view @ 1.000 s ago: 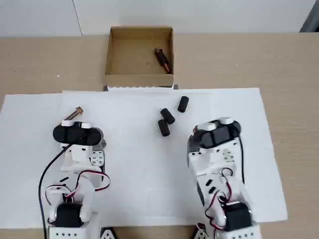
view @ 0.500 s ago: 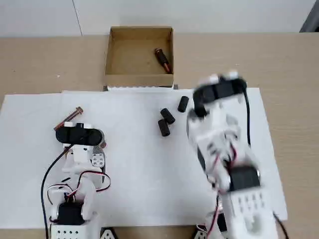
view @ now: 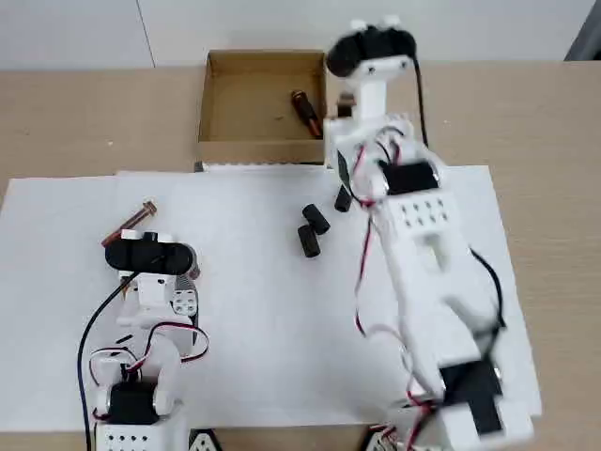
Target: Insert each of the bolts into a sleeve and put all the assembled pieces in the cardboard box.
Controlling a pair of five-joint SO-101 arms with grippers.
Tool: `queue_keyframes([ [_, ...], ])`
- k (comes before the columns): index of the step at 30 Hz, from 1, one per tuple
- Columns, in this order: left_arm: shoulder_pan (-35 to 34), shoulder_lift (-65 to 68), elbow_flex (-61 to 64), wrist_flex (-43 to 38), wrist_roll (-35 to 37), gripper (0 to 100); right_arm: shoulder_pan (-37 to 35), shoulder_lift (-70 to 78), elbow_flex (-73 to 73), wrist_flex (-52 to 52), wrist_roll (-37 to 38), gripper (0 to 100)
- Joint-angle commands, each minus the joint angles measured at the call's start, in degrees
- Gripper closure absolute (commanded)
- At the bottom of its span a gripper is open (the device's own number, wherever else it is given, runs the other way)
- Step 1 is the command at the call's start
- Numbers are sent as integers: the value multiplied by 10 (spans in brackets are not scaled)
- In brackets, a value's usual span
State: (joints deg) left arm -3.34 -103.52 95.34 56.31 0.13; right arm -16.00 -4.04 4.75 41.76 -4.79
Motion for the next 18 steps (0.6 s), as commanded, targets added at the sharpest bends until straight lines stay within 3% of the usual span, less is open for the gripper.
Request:
queue_keyframes([
  [1, -4, -6, -7, -2, 1, 994, -13, 80, -127, -18, 37, 995],
  [11, -4, -6, -7, -2, 1, 994, -35, 320, -347, -108, 165, 995],
  [18, -4, -6, -7, -2, 1, 994, -59, 417, -413, -110, 186, 990],
])
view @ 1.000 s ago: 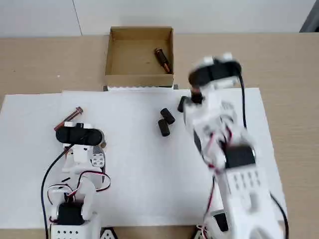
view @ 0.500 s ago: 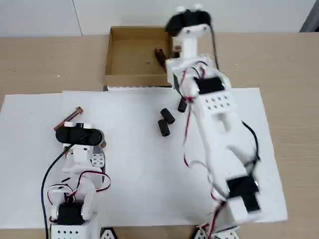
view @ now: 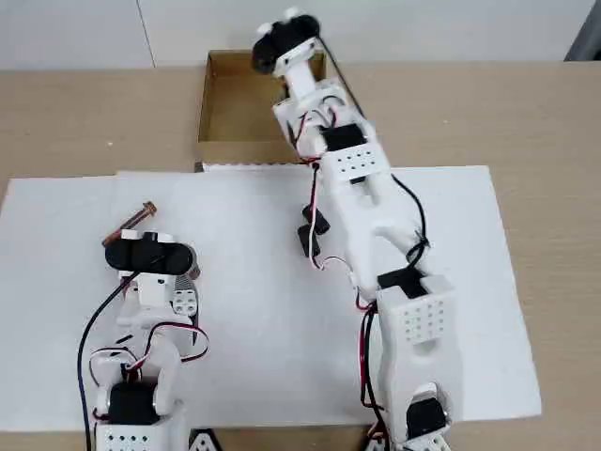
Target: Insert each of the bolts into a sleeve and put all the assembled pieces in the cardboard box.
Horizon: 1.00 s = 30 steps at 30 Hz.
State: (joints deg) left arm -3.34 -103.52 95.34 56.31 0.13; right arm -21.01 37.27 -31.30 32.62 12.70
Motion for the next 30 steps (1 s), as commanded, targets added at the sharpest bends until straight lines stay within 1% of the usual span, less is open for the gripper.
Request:
queue_keyframes([
  [1, -4, -6, -7, -2, 1, 994, -13, 14, -53, -19, 25, 989],
  [4, -4, -6, -7, -1, 1, 994, -22, 40, -53, -16, 69, 943],
  [7, -4, -6, -7, -1, 1, 994, -24, 54, -53, -15, 71, 868],
  [8, -4, -6, -7, -1, 1, 994, -25, 57, -53, -15, 71, 861],
  [11, -4, -6, -7, -1, 1, 994, -25, 56, -53, -15, 71, 885],
  [14, -4, -6, -7, -1, 1, 994, -22, 52, -59, -10, 71, 938],
  [17, -4, -6, -7, -1, 1, 994, -22, 22, -84, 51, 69, 996],
  [21, -4, -6, -7, -1, 1, 994, -25, -19, -91, 131, 68, 995],
  [30, -4, -6, -7, -1, 1, 994, -24, -107, -92, 260, 68, 995],
])
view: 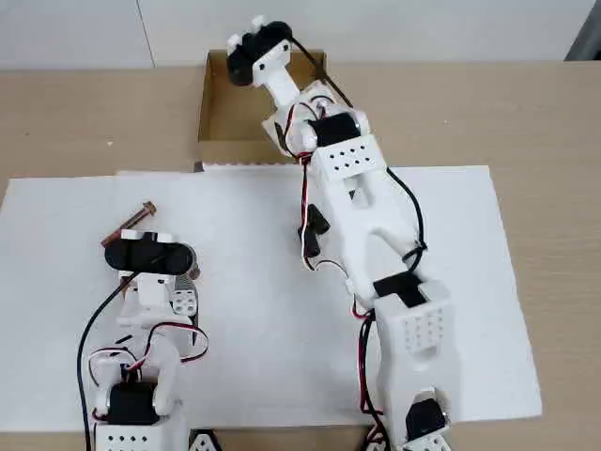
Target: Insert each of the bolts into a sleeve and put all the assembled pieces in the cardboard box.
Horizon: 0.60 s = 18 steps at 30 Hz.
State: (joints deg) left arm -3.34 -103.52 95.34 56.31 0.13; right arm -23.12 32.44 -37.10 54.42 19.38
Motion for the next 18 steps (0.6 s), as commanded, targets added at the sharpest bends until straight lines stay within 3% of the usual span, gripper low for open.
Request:
queue_keyframes([
  [1, -4, -6, -7, -1, 1, 994, -2, -62, -34, 59, -5, 995],
  [9, -4, -6, -7, -1, 1, 994, 27, -65, -34, 205, -127, 995],
  [18, -4, -6, -7, -1, 1, 994, 51, -58, -32, 283, -227, 995],
])
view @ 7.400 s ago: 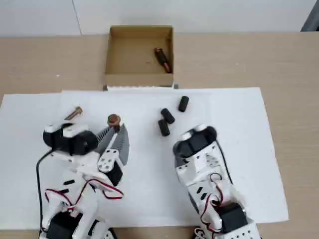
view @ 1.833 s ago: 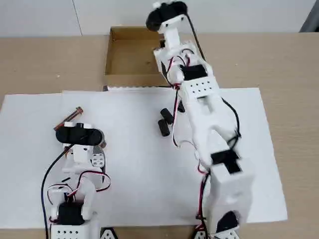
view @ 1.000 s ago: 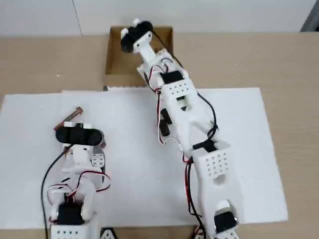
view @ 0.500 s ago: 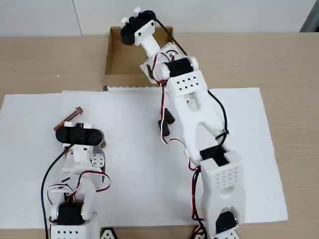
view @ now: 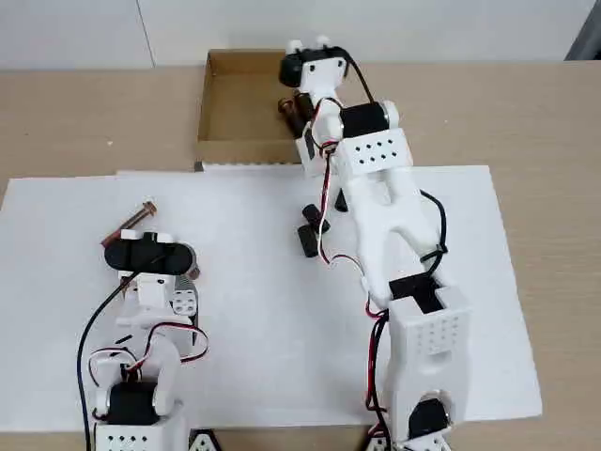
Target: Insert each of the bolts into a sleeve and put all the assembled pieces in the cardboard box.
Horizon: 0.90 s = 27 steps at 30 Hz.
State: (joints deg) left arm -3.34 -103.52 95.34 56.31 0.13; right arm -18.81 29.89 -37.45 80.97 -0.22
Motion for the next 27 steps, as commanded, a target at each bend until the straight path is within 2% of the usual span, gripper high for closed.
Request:
queue_keyframes([
  [1, -4, -6, -7, -1, 1, 994, 9, -26, -28, 23, -42, 995],
  [8, -4, -6, -7, -1, 1, 994, 26, 21, -31, 41, -92, 989],
  [14, -4, -6, -7, -1, 1, 994, 29, 36, -31, 39, -93, 831],
  [27, -4, -6, -7, -1, 1, 994, 36, 94, -32, 14, -93, 830],
])
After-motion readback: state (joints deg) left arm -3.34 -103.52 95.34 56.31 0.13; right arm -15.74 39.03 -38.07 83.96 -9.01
